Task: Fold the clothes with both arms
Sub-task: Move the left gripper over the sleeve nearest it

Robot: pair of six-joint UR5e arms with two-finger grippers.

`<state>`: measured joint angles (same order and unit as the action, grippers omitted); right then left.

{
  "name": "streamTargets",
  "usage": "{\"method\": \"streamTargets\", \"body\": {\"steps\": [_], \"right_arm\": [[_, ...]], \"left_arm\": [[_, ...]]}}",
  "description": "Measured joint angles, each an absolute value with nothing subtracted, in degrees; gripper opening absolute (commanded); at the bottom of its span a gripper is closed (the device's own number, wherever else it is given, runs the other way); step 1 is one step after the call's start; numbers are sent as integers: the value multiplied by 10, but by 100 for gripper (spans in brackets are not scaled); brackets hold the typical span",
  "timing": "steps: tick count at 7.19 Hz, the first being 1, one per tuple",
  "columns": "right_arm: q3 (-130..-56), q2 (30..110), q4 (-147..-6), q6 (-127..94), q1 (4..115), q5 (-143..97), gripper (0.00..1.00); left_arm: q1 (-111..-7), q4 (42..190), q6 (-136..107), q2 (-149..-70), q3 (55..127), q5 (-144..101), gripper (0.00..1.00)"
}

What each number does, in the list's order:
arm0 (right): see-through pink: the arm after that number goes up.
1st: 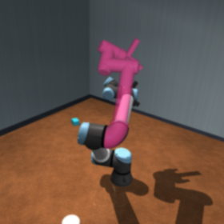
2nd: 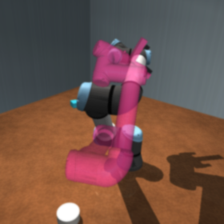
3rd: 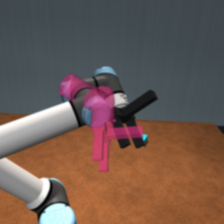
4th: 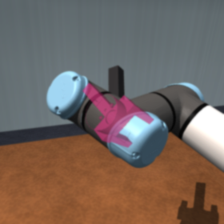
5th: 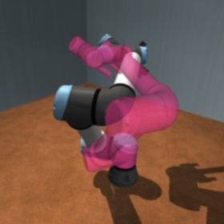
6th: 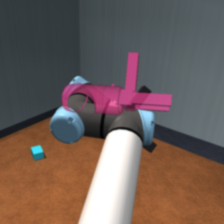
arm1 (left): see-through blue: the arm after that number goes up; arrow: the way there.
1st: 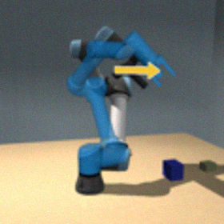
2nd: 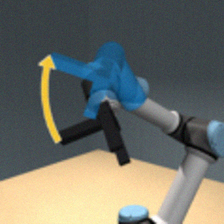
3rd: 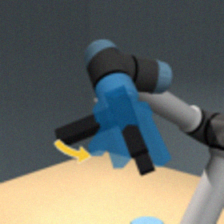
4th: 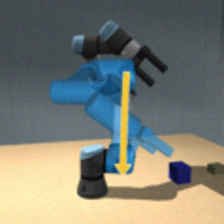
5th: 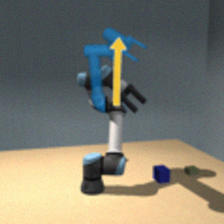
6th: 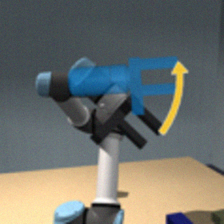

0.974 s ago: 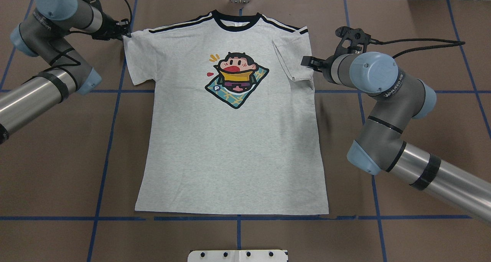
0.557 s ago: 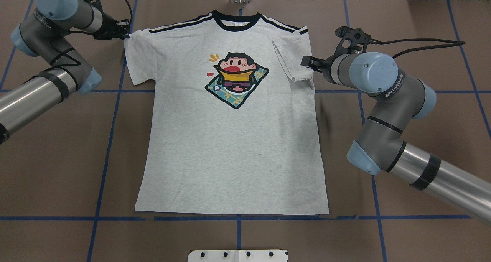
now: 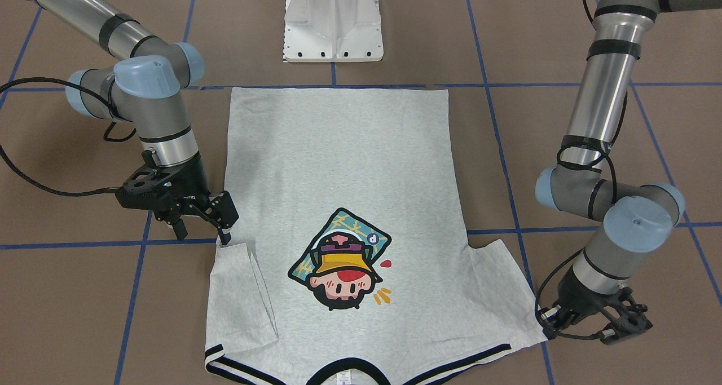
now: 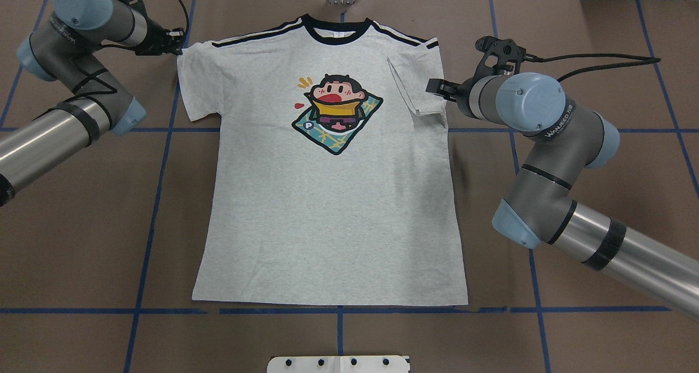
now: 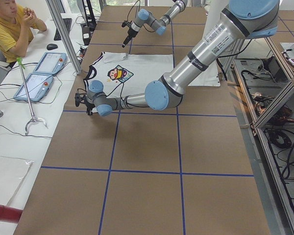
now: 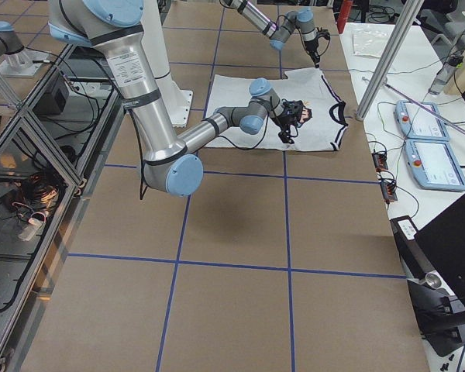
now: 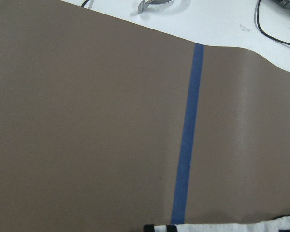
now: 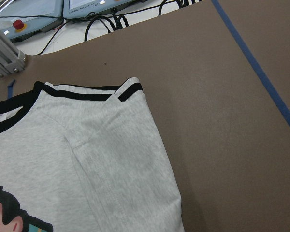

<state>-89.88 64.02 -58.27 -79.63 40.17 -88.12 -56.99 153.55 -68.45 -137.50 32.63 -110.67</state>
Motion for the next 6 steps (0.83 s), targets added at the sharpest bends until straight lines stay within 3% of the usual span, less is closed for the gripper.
{"method": "streamTargets", "body": {"steps": [3,6], "right_arm": [[-900,640,-583,-796,402,-882,100],[-907,640,-583,-796,402,-883,100]], "left_arm": [[-569,1534,-686,-1389,338,-1124,0],[-565,1514,-739,-1395,410,-1143,0]]}}
